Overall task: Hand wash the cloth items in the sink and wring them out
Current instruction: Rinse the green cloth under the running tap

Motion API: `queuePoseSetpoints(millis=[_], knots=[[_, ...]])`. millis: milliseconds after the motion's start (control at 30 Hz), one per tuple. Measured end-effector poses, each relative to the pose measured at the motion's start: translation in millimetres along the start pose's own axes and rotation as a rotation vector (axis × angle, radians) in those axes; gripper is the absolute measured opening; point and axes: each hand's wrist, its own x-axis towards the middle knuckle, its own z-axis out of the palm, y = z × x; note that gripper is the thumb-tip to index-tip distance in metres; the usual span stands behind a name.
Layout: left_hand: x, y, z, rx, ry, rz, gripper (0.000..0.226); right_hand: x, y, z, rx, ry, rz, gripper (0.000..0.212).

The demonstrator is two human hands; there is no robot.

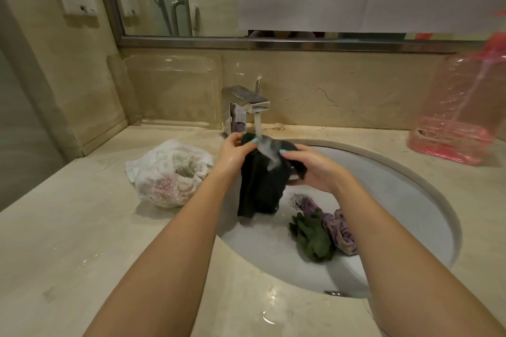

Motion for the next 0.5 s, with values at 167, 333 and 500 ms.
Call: queuePoseSetpoints(millis=[167,333,500], knots=[[4,-5,3,0.467,0.046,0.171,0.026,1,-2,-8,-0.003,0.092,0.018,0.056],[14,-7,0,0.492,0.066,0.114,0.034,-7,-3,-5,-0.409,-0.098,0.124,0.062],[12,-6,1,0.422,0.054,0.107,0.037,-10,-1,-2,-0.689,0.116,-0.044,0.019]])
